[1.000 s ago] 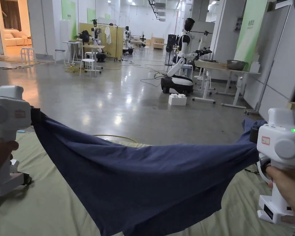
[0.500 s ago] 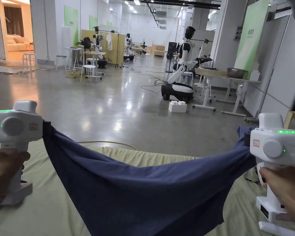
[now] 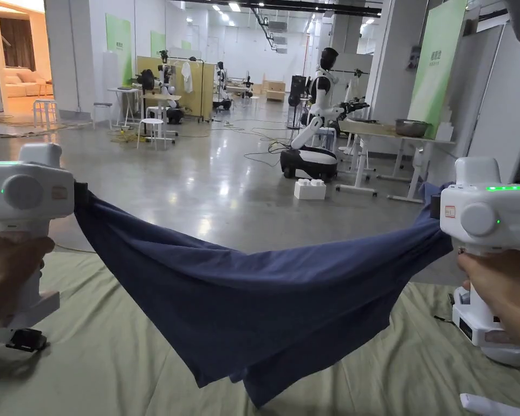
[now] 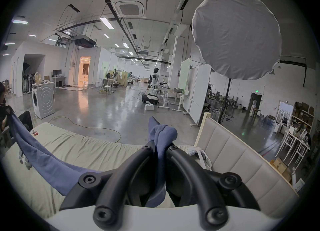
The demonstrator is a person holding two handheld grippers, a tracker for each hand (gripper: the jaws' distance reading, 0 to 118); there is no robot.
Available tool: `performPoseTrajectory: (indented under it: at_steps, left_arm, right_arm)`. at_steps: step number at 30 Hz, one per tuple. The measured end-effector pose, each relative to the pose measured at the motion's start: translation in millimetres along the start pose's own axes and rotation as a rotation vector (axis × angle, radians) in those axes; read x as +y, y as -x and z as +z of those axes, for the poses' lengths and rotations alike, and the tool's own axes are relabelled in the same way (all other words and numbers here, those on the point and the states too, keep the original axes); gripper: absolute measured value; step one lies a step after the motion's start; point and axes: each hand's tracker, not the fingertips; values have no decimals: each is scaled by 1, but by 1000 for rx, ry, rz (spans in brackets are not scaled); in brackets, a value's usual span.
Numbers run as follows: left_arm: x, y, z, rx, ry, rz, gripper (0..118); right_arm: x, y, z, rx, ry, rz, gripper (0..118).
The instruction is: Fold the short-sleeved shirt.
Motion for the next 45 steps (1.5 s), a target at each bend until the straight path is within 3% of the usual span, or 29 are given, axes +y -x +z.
performPoseTrajectory:
  at_steps: [9, 19, 24, 31, 33, 35, 36, 38, 45]
  left_arm:
    - [-126, 21, 33, -48, 114, 15, 7]
    - [-285, 46, 146, -56, 271, 128, 7]
    - [-340, 58, 181, -19, 375, 178, 7]
    - [-381, 77, 180, 29, 490, 217, 8]
    - [-382, 79, 177, 36, 497, 218, 14]
    - [-376, 76, 177, 96, 485, 162, 26]
    - [-374, 77, 178, 112, 467, 128, 41]
    - [-364, 74, 180, 130, 430, 82, 64]
    - [-326, 34, 195, 79, 246, -11, 66]
  right_arm:
    - [-119, -2, 39, 28, 103, -11, 12]
    - [-296, -6, 146, -5, 327, 2, 12]
    - [-348, -5, 187, -12, 384, 31, 12]
    - [-401, -9, 202, -13, 464, 9, 12]
    - [-397, -2, 214, -21, 478, -12, 16]
    - [-395, 0, 225, -23, 467, -41, 34]
    - [-392, 1, 230, -22, 449, -47, 47]
    - [-383, 2, 239, -20, 384, -43, 53]
    - [-330, 28, 255, 9, 129, 25, 59]
